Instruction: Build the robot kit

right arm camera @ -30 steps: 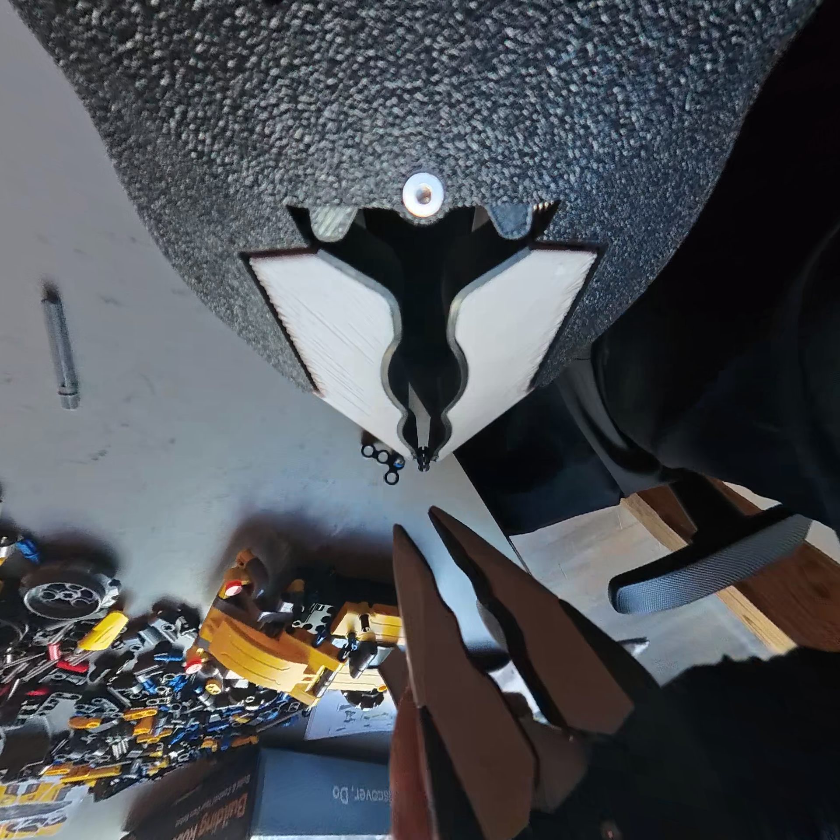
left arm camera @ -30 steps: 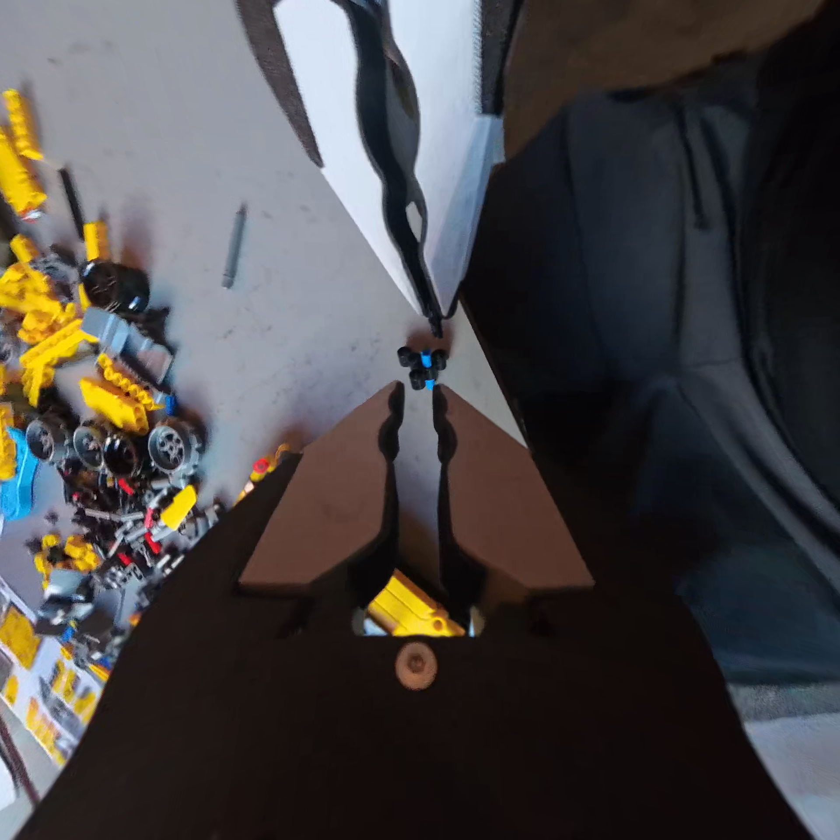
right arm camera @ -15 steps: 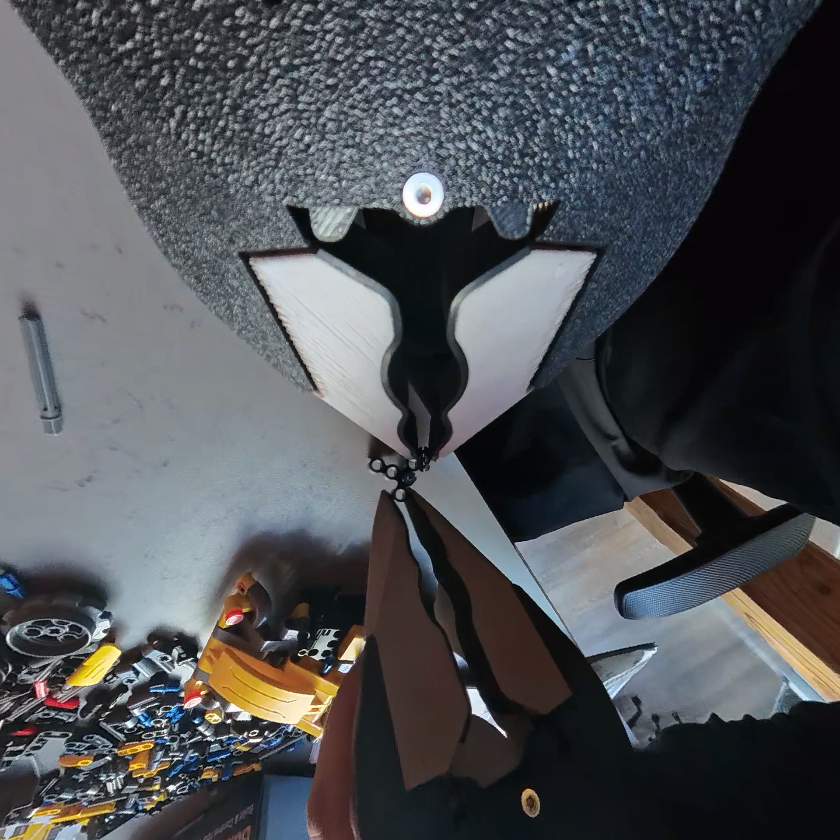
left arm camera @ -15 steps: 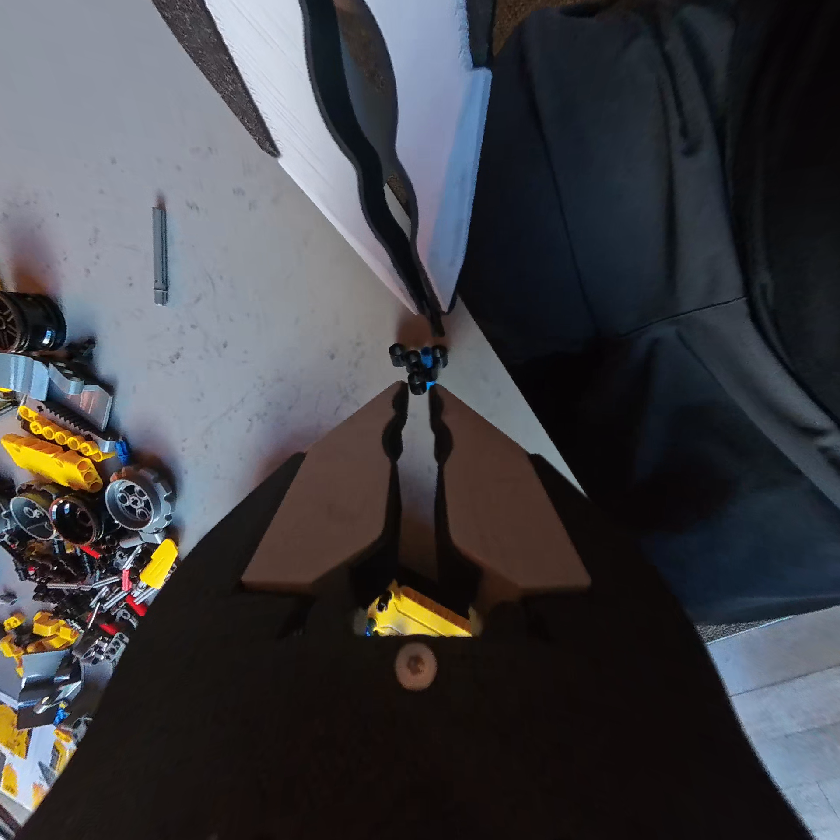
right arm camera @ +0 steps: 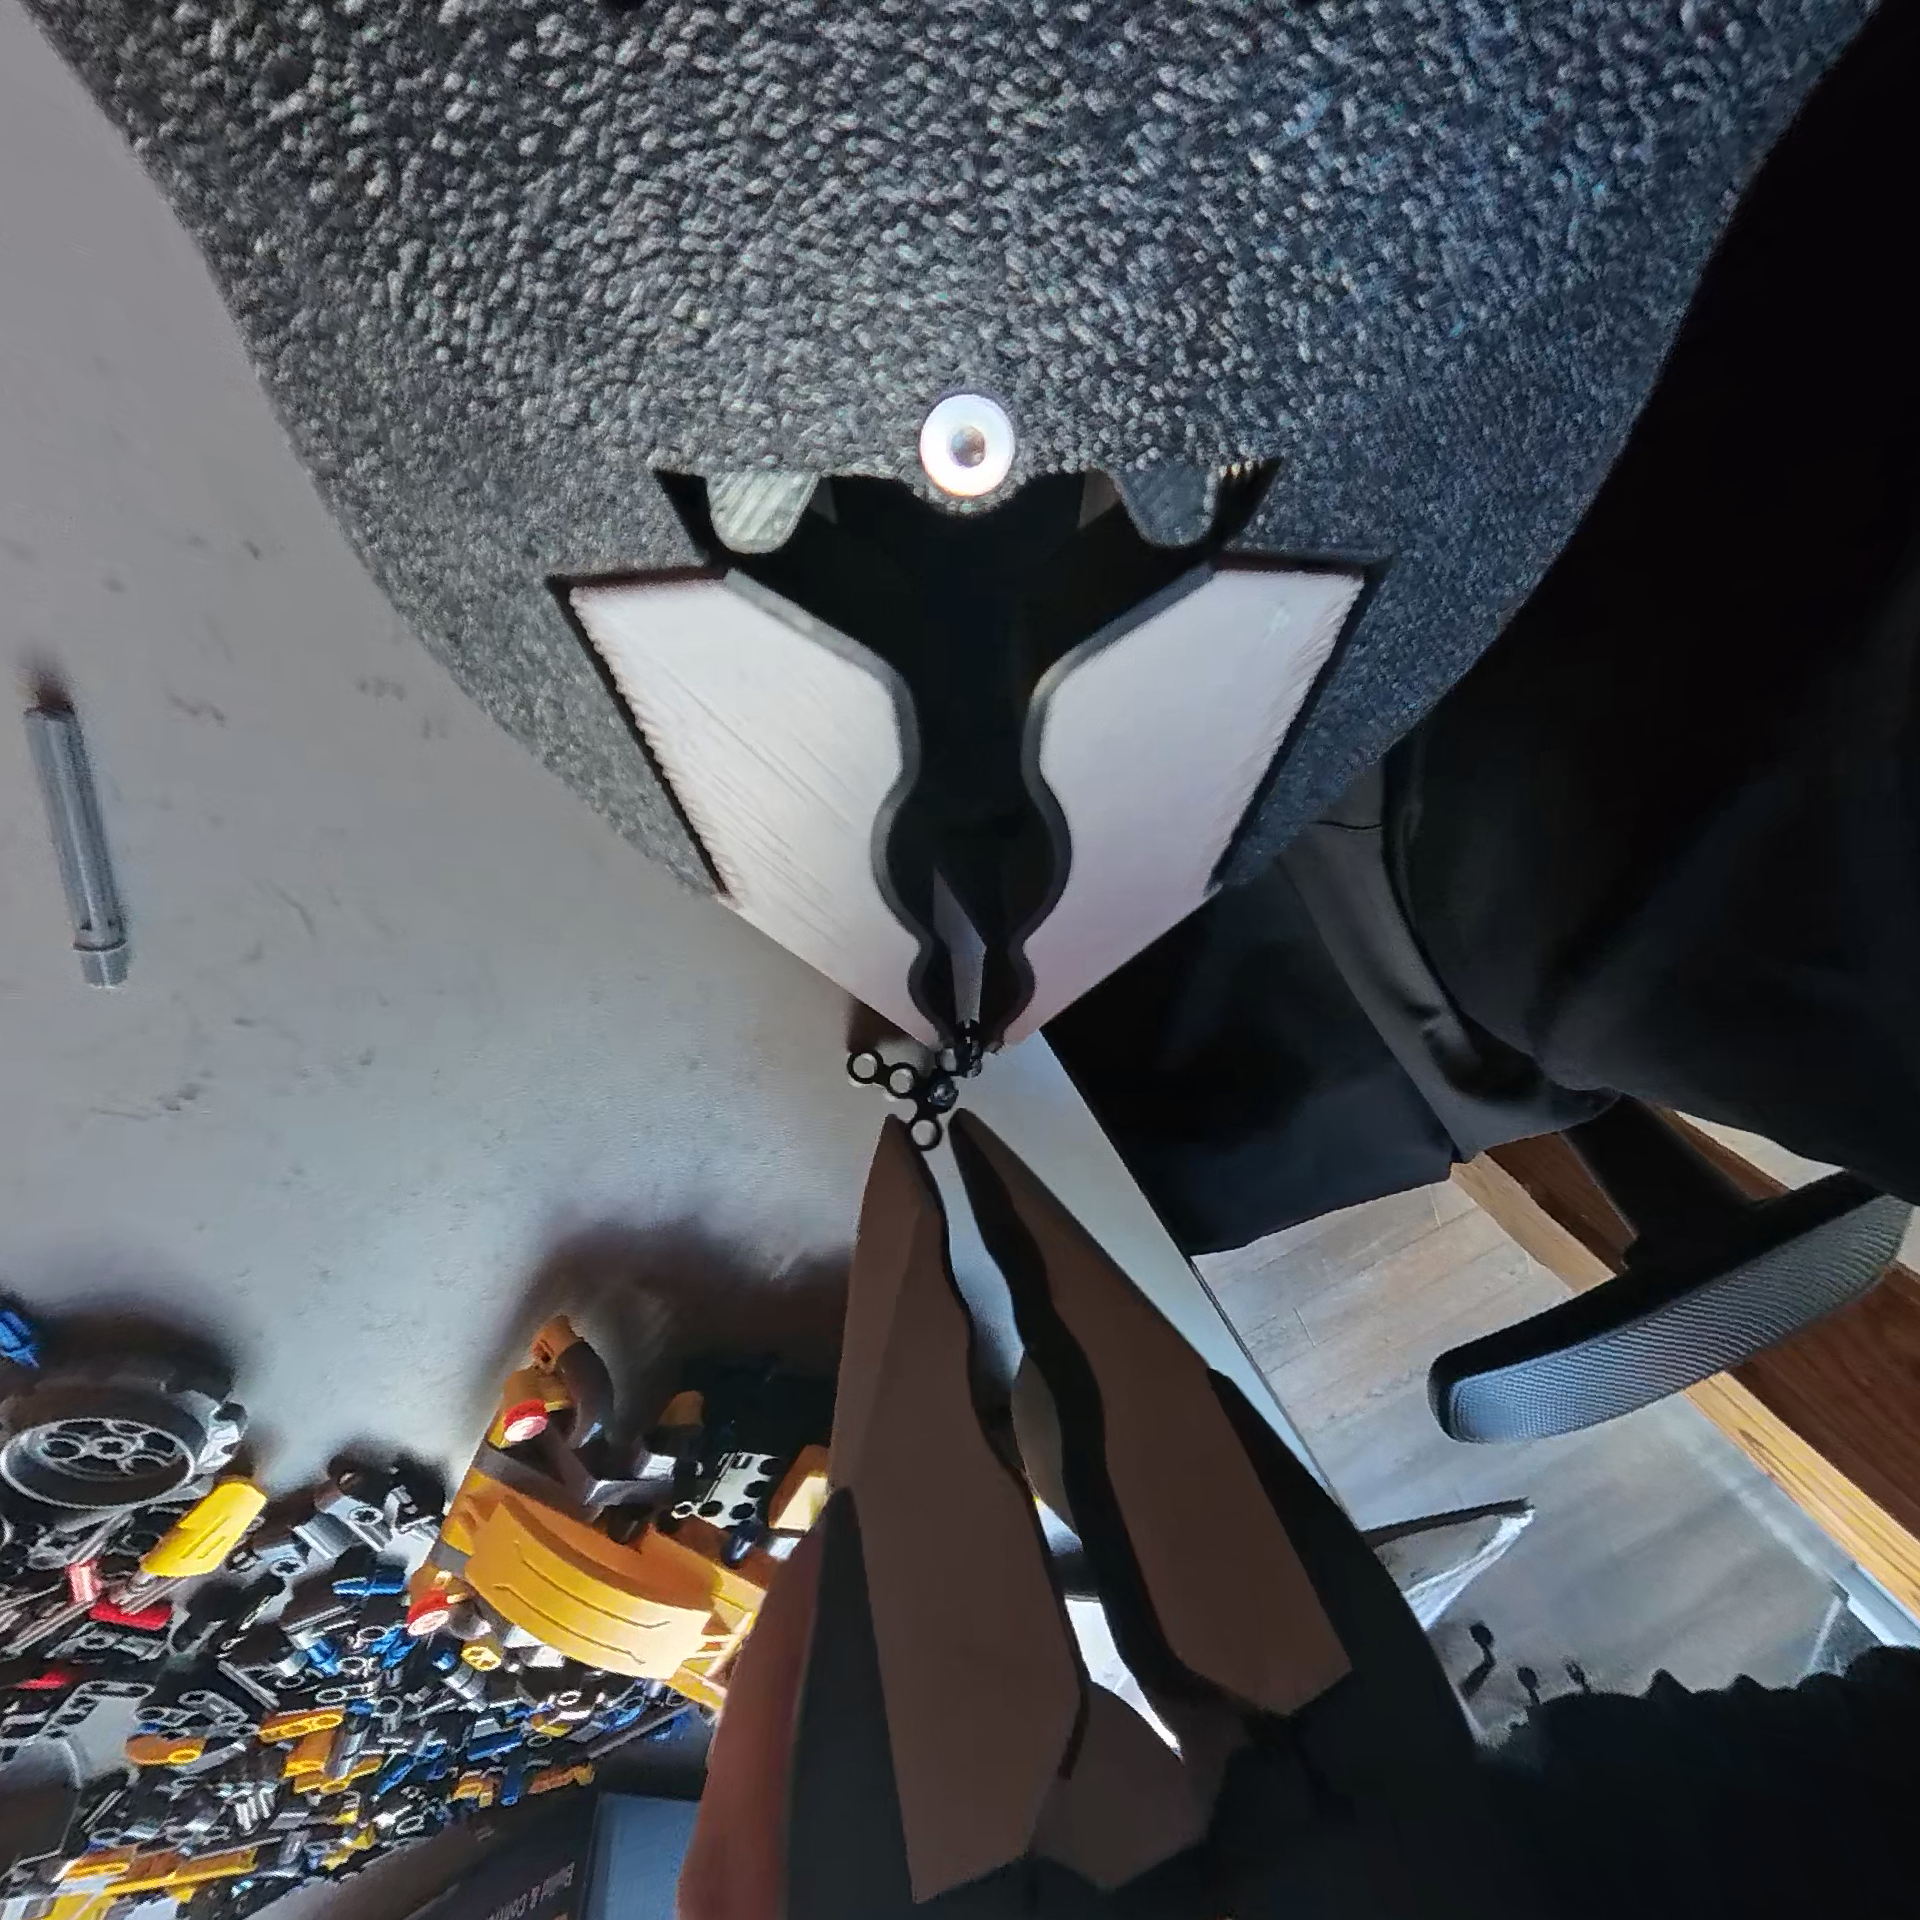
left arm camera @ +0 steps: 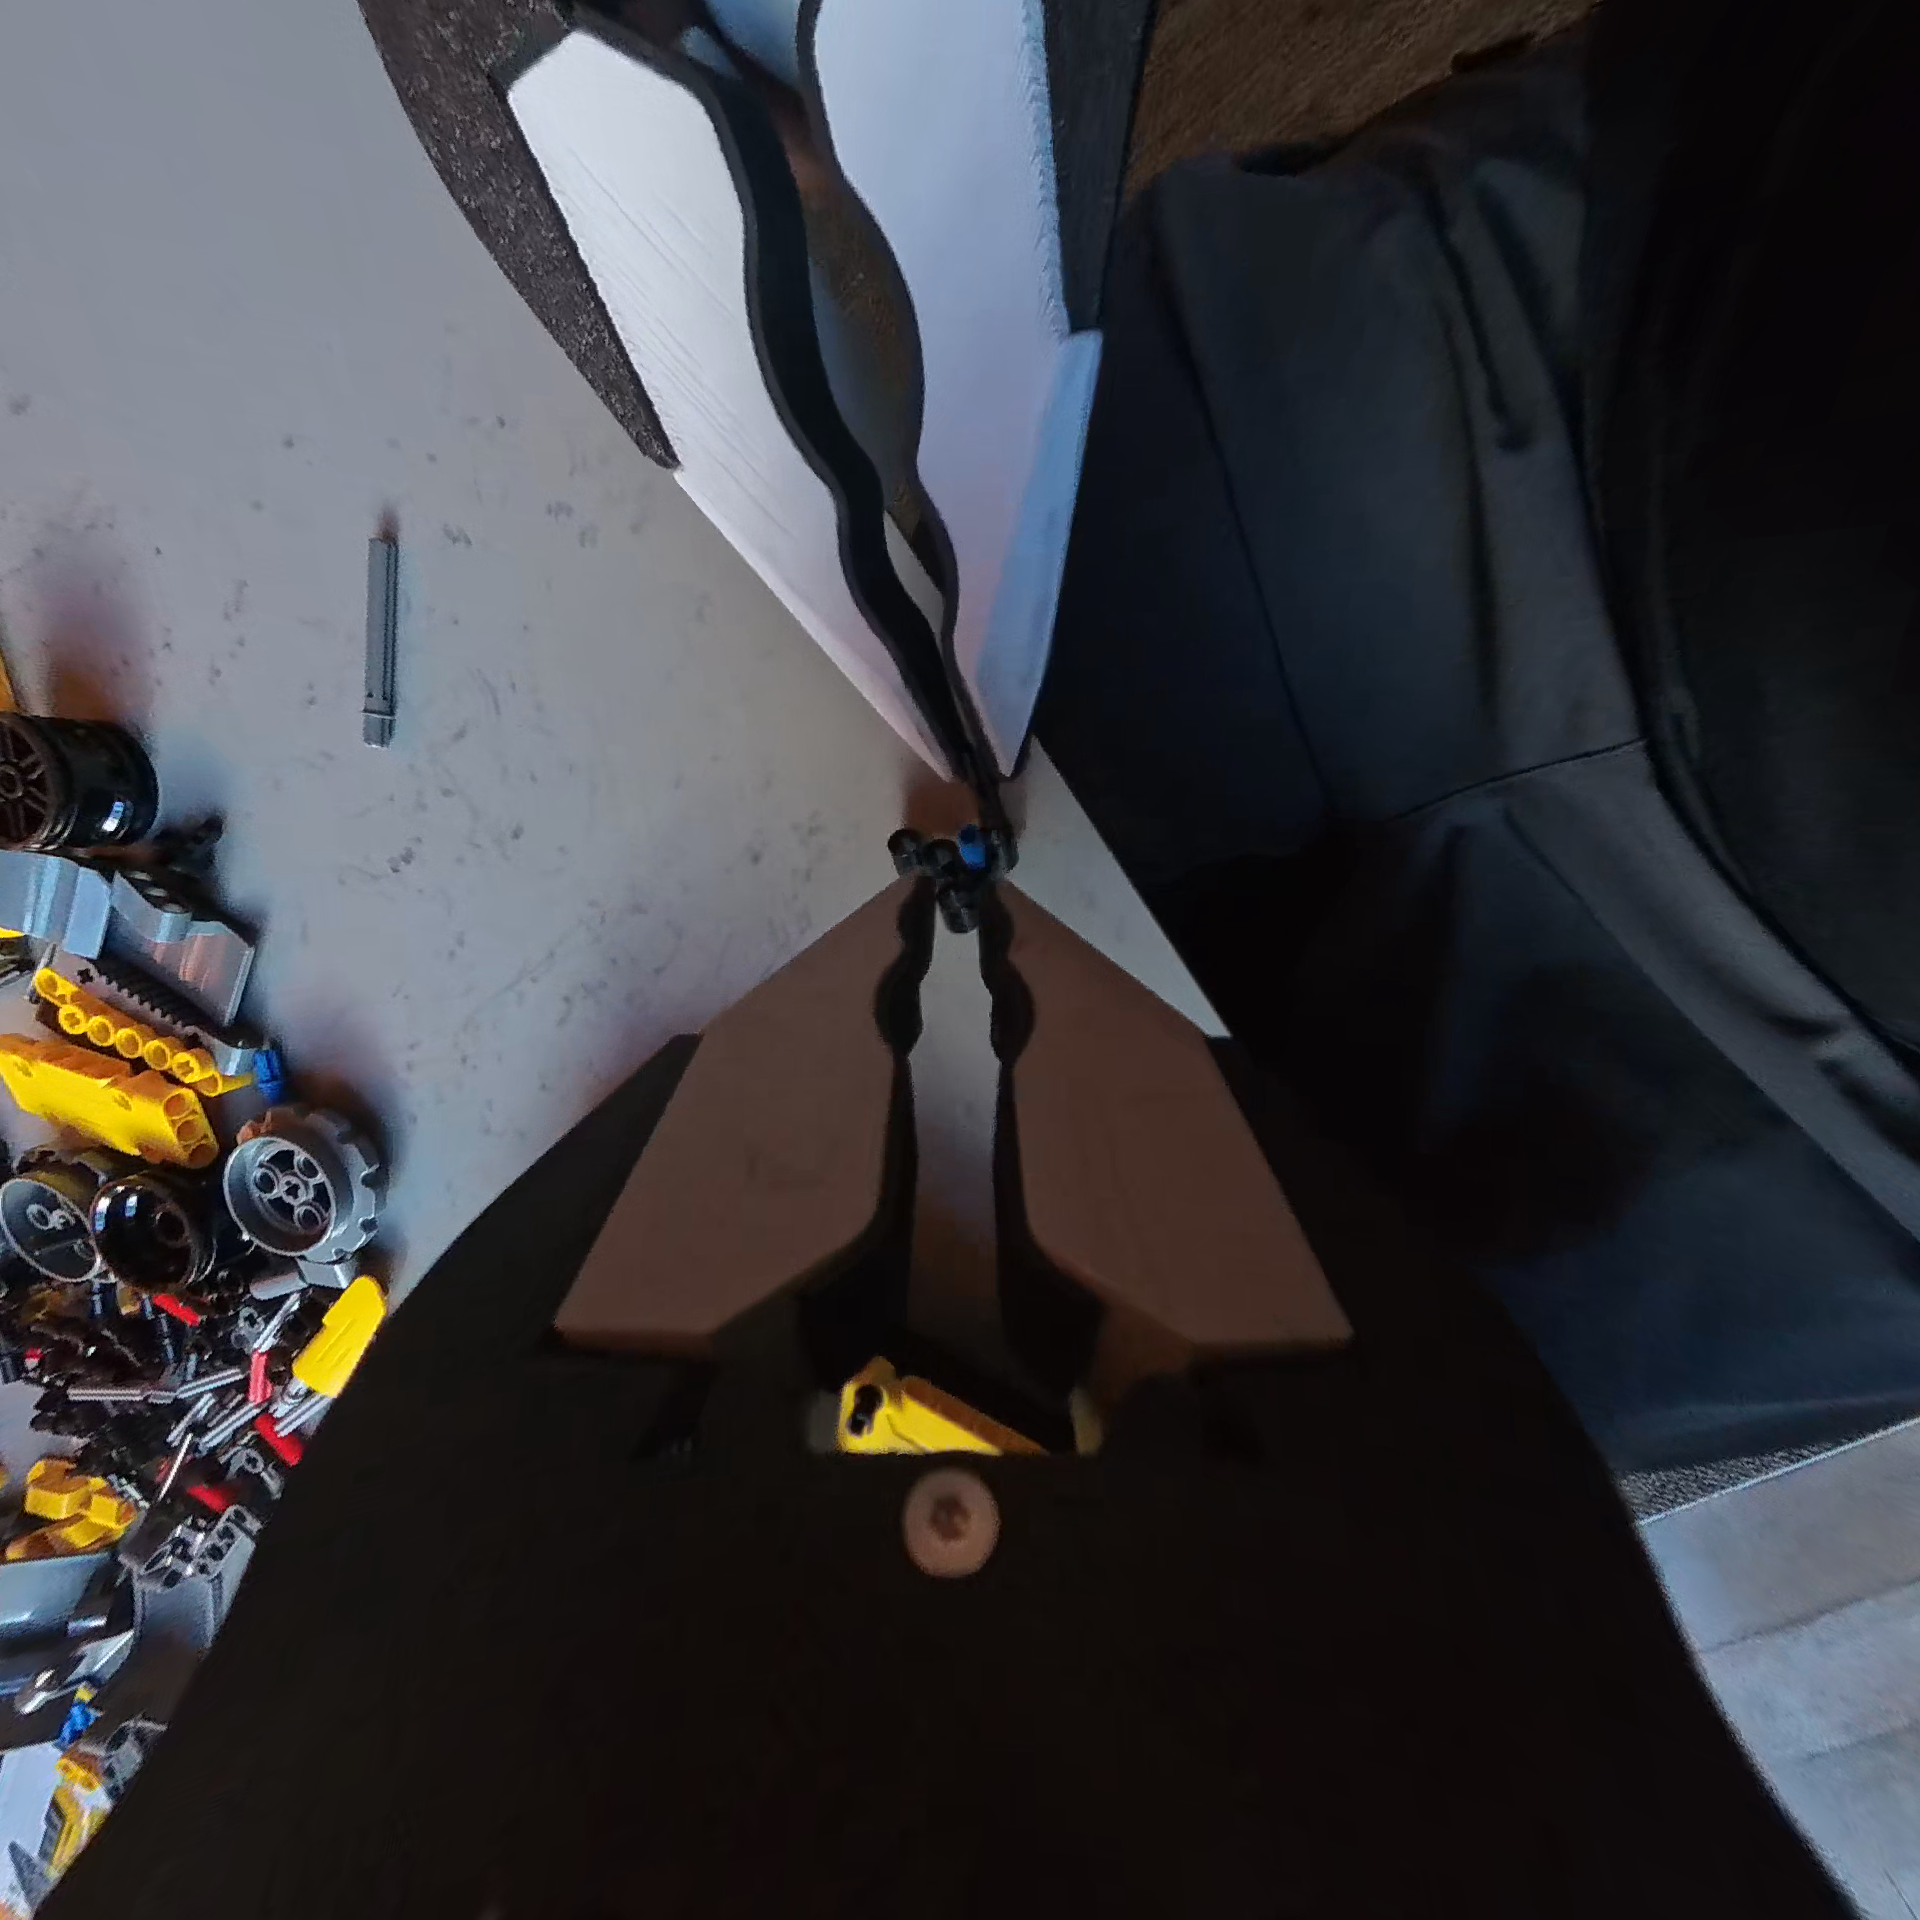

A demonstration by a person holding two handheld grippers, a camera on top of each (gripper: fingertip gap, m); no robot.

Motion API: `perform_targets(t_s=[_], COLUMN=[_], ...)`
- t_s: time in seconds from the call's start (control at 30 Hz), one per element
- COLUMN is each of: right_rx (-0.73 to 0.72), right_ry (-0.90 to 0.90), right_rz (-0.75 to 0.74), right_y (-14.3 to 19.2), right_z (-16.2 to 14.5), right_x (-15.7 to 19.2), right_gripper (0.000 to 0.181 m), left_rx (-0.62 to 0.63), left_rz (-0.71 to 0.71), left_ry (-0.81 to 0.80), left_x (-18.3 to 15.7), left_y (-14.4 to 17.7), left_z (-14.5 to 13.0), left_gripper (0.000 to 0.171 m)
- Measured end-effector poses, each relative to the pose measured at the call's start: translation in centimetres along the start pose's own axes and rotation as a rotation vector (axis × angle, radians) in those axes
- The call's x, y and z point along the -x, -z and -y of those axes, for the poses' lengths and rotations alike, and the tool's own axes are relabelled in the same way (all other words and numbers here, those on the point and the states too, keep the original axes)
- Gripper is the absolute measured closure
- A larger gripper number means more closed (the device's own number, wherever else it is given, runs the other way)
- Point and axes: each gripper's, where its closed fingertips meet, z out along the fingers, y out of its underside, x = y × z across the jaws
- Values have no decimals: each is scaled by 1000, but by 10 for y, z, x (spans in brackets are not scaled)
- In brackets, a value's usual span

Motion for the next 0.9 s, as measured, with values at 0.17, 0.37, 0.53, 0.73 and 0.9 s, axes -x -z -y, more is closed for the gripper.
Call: perform_targets(t_s=[0.17, 0.37, 0.53, 0.73, 0.9], right_rx=[18, 50, 69, 72, 78], right_ry=[10, 40, 53, 53, 57], right_rz=[-4, -25, -39, -36, -30], right_y=[-1, 2, 0, 0, 0], right_z=[-3, -4, -4, -5, -6], right_x=[0, 0, 0, 1, 2], right_gripper=[176, 177, 177, 177, 176], left_rx=[-16, -33, -24, -62, -67], left_rz=[-2, 37, 47, 30, 26], left_ry=[41, 122, 114, 126, 125], left_x=[-4, -6, -9, -8, -8], left_y=[0, -1, -5, -4, -5], left_z=[3, 5, 2, 4, 4], left_gripper=[167, 167, 156, 165, 164])
